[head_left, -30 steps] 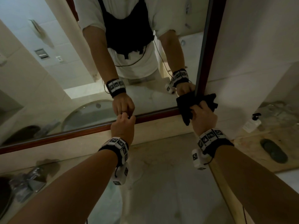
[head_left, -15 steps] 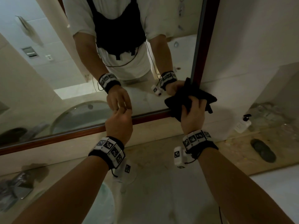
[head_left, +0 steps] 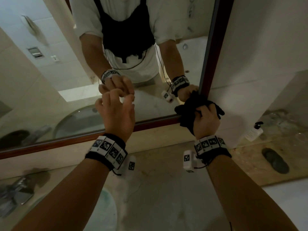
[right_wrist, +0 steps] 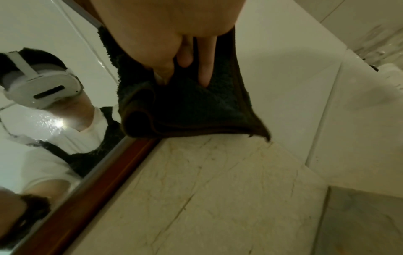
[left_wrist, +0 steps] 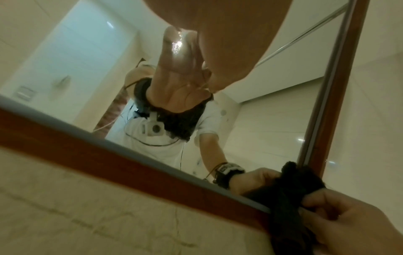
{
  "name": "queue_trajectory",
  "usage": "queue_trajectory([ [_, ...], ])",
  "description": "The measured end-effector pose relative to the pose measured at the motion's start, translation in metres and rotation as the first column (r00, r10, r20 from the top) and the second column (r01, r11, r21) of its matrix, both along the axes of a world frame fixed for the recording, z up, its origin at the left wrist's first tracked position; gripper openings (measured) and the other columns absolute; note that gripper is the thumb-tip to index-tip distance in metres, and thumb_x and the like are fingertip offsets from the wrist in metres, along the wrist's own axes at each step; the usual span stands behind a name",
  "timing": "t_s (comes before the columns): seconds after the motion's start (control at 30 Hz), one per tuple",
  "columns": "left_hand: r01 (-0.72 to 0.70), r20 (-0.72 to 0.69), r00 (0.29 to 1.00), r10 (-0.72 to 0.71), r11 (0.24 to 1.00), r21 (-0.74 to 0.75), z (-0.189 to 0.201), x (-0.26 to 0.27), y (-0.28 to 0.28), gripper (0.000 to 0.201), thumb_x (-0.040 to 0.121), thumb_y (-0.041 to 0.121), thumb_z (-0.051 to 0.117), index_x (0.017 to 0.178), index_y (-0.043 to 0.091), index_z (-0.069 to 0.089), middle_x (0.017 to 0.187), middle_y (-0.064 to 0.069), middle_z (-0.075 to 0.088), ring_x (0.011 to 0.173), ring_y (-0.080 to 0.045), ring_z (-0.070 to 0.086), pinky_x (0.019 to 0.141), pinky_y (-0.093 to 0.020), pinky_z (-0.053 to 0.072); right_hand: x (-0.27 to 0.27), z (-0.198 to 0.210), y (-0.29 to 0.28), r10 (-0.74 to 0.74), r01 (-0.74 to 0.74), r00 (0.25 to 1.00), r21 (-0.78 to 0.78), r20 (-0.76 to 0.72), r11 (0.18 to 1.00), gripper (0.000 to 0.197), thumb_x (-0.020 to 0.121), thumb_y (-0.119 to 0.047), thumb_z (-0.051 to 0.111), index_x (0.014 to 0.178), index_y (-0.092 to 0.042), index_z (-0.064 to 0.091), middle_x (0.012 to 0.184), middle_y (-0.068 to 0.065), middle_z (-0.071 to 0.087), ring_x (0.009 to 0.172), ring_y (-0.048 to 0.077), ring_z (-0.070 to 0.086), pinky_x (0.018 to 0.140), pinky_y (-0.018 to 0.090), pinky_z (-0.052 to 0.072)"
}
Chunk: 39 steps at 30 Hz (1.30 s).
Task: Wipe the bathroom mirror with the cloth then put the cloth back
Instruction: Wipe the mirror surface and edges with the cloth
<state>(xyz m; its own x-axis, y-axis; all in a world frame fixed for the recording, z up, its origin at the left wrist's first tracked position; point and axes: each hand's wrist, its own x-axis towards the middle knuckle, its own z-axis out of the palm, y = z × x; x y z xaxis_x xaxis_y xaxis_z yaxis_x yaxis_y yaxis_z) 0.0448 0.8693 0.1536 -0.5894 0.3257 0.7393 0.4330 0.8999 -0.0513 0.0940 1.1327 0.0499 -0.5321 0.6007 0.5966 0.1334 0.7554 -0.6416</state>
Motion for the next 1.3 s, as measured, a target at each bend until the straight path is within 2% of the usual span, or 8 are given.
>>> queue_trajectory([
  [0.17, 0.009, -0.092, 0.996, -0.009, 1.000, 0.001, 0.023, -0.002, -0.001, 0.025, 0.077, 0.016, 0.069, 0.101, 0.021, 0.068, 0.117, -0.010, 0.057, 0.107, -0.030, 0.048, 0.090, -0.048, 0.037, -0.004, 0.035, 0.005, 0.022, -0.019, 0.998, 0.052, -0.055, 0.998, 0.009, 0.078, -0.002, 0.065, 0.077, -0.007, 0.073, 0.095, 0.016, 0.065, 0.067, 0.032, 0.060, 0.054, 0.024, 0.038],
  [0.27, 0.013, -0.154, 0.988, -0.010, 1.000, 0.018, 0.041, -0.004, -0.004, 0.026, 0.078, 0.014, 0.069, 0.103, 0.020, 0.070, 0.124, -0.012, 0.057, 0.115, -0.032, 0.049, 0.092, -0.048, 0.037, -0.004, 0.063, 0.006, 0.049, -0.043, 0.995, 0.066, -0.089, 0.997, 0.010, 0.080, 0.000, 0.065, 0.079, -0.005, 0.073, 0.096, 0.017, 0.065, 0.069, 0.033, 0.060, 0.055, 0.026, 0.043],
  [0.4, -0.007, -0.119, 0.993, 0.012, 0.999, 0.036, 0.070, -0.004, -0.008, 0.023, 0.092, 0.030, 0.058, 0.114, 0.025, 0.065, 0.143, -0.013, 0.045, 0.138, -0.034, 0.033, 0.104, -0.055, 0.030, -0.015, 0.115, 0.009, 0.040, -0.025, 0.985, 0.089, -0.168, 0.996, 0.010, 0.082, -0.002, 0.065, 0.082, -0.006, 0.074, 0.099, 0.017, 0.065, 0.073, 0.030, 0.061, 0.058, 0.028, 0.046],
  [0.53, -0.051, -0.035, 0.998, 0.052, 0.998, 0.020, 0.089, -0.006, -0.008, 0.037, 0.091, 0.037, 0.055, 0.127, 0.028, 0.054, 0.158, -0.010, 0.024, 0.147, -0.032, 0.015, 0.110, -0.061, 0.019, -0.024, 0.152, 0.012, 0.019, 0.018, 0.963, 0.134, -0.270, 0.991, 0.010, 0.081, -0.006, 0.064, 0.081, -0.009, 0.074, 0.099, 0.012, 0.065, 0.075, 0.027, 0.061, 0.059, 0.027, 0.046],
  [0.8, -0.075, -0.082, 0.994, 0.076, 0.997, 0.024, 0.085, -0.011, -0.007, 0.044, 0.091, 0.031, 0.055, 0.135, 0.027, 0.052, 0.160, -0.009, 0.023, 0.149, -0.031, 0.013, 0.112, -0.056, 0.019, -0.022, 0.125, 0.008, 0.036, -0.006, 0.961, 0.112, -0.273, 0.994, 0.012, 0.083, -0.004, 0.062, 0.083, -0.006, 0.073, 0.099, 0.016, 0.064, 0.076, 0.029, 0.061, 0.060, 0.025, 0.043],
  [1.0, -0.087, -0.094, 0.991, 0.090, 0.996, 0.032, 0.084, -0.013, -0.004, 0.045, 0.087, 0.030, 0.058, 0.131, 0.026, 0.056, 0.159, -0.008, 0.024, 0.149, -0.030, 0.013, 0.112, -0.055, 0.019, -0.005, 0.055, 0.004, 0.043, -0.038, 0.997, 0.083, -0.056, 0.996, 0.008, 0.081, 0.002, 0.065, 0.079, -0.003, 0.070, 0.095, 0.020, 0.063, 0.063, 0.035, 0.059, 0.054, 0.025, 0.038],
  [1.1, -0.073, -0.104, 0.992, 0.078, 0.996, 0.054, 0.083, -0.014, -0.004, 0.045, 0.086, 0.029, 0.061, 0.131, 0.024, 0.056, 0.159, -0.010, 0.025, 0.149, -0.031, 0.014, 0.112, -0.055, 0.019, 0.001, 0.024, 0.001, 0.036, -0.038, 0.996, 0.021, 0.079, 0.999, 0.007, 0.082, -0.001, 0.066, 0.083, -0.005, 0.070, 0.102, 0.020, 0.063, 0.064, 0.039, 0.059, 0.053, 0.028, 0.036],
  [1.3, -0.099, -0.103, 0.990, 0.101, 0.995, 0.026, 0.084, -0.013, -0.003, 0.051, 0.083, 0.030, 0.064, 0.132, 0.024, 0.053, 0.159, -0.011, 0.025, 0.148, -0.032, 0.016, 0.112, -0.057, 0.020, 0.003, 0.017, 0.001, 0.059, -0.054, 0.989, -0.039, 0.139, 0.998, 0.019, 0.083, -0.010, 0.053, 0.086, -0.007, 0.071, 0.102, 0.020, 0.062, 0.068, 0.040, 0.058, 0.056, 0.029, 0.033],
])
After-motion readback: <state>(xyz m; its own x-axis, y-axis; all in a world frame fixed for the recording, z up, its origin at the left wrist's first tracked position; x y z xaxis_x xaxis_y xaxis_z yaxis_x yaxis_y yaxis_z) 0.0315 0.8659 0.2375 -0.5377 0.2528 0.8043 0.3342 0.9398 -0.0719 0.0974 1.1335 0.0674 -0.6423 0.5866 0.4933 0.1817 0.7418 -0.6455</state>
